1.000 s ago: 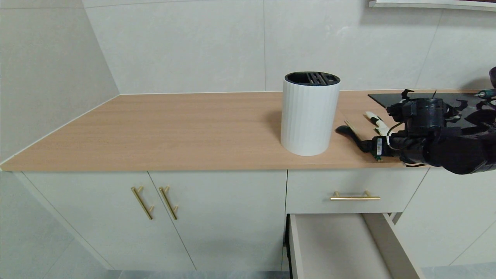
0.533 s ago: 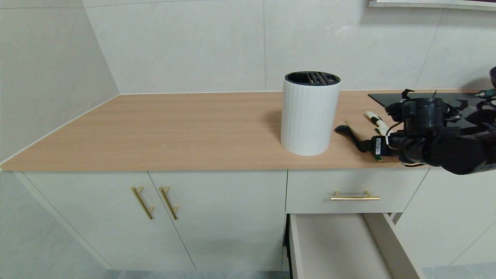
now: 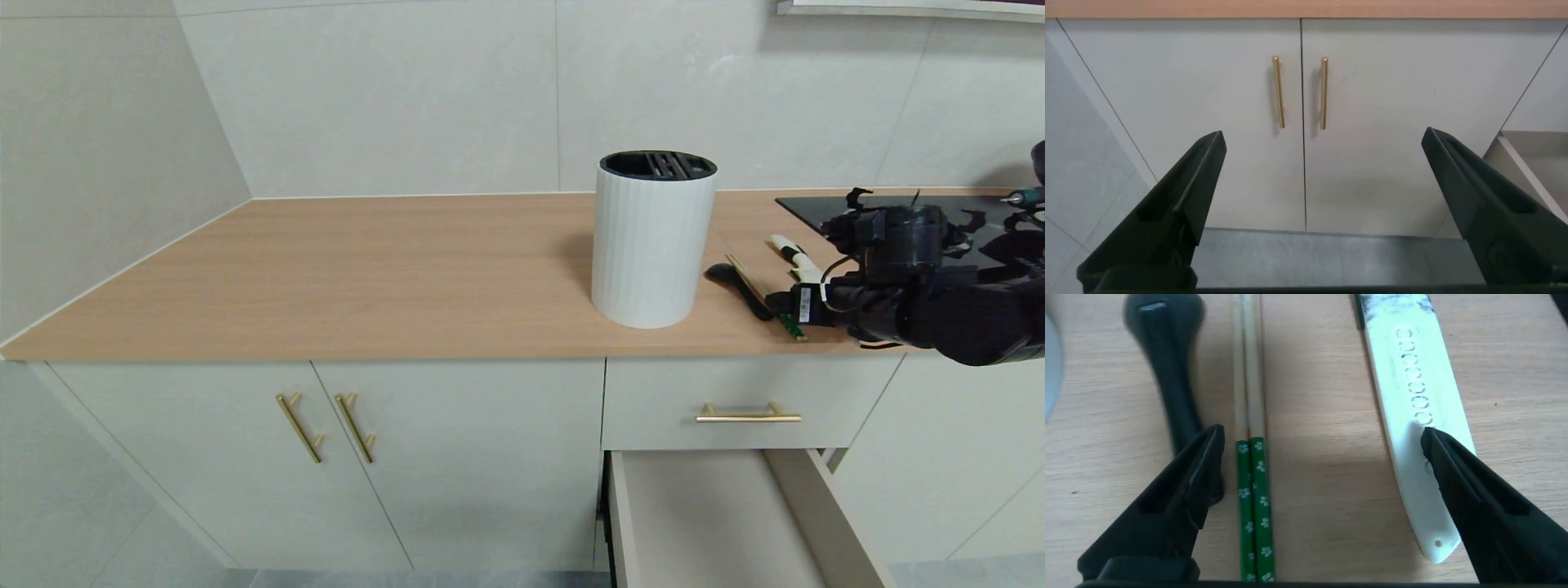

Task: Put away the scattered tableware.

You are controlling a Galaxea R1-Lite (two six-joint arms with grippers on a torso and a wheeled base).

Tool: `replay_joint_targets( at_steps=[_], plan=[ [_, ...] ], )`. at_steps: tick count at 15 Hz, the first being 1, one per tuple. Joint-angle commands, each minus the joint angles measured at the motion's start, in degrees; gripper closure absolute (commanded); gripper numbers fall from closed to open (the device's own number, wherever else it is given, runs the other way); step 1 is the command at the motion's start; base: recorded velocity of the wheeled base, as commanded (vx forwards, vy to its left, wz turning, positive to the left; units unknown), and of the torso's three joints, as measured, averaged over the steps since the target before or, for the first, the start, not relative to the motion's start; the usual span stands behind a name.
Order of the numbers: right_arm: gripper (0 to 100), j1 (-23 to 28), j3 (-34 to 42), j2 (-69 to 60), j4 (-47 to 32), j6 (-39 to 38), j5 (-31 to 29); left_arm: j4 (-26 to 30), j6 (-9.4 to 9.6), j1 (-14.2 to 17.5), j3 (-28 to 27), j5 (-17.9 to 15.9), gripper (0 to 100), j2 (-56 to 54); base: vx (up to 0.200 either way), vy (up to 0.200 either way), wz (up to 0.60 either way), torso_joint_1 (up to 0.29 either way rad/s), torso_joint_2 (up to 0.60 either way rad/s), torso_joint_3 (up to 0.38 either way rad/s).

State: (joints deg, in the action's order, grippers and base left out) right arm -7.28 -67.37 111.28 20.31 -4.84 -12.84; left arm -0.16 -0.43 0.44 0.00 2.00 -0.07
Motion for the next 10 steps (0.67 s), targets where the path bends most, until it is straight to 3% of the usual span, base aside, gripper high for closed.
replay_joint_targets(
  at_steps=[1, 10],
  plan=[
    [0, -0.02, -0.05, 0.52, 0.08, 0.01, 0.00, -0.02, -0.01, 0.09, 0.00, 0.02, 0, 0.07, 0.000, 0.000, 0.00, 0.000, 0.00, 0.000],
    [0, -1.25, 0.66, 1.22, 0.08, 0.09, 0.00, -0.02, -0.01, 0.00, 0.00, 0.02, 0, 0.07, 0.000, 0.000, 0.00, 0.000, 0.00, 0.000]
  ],
)
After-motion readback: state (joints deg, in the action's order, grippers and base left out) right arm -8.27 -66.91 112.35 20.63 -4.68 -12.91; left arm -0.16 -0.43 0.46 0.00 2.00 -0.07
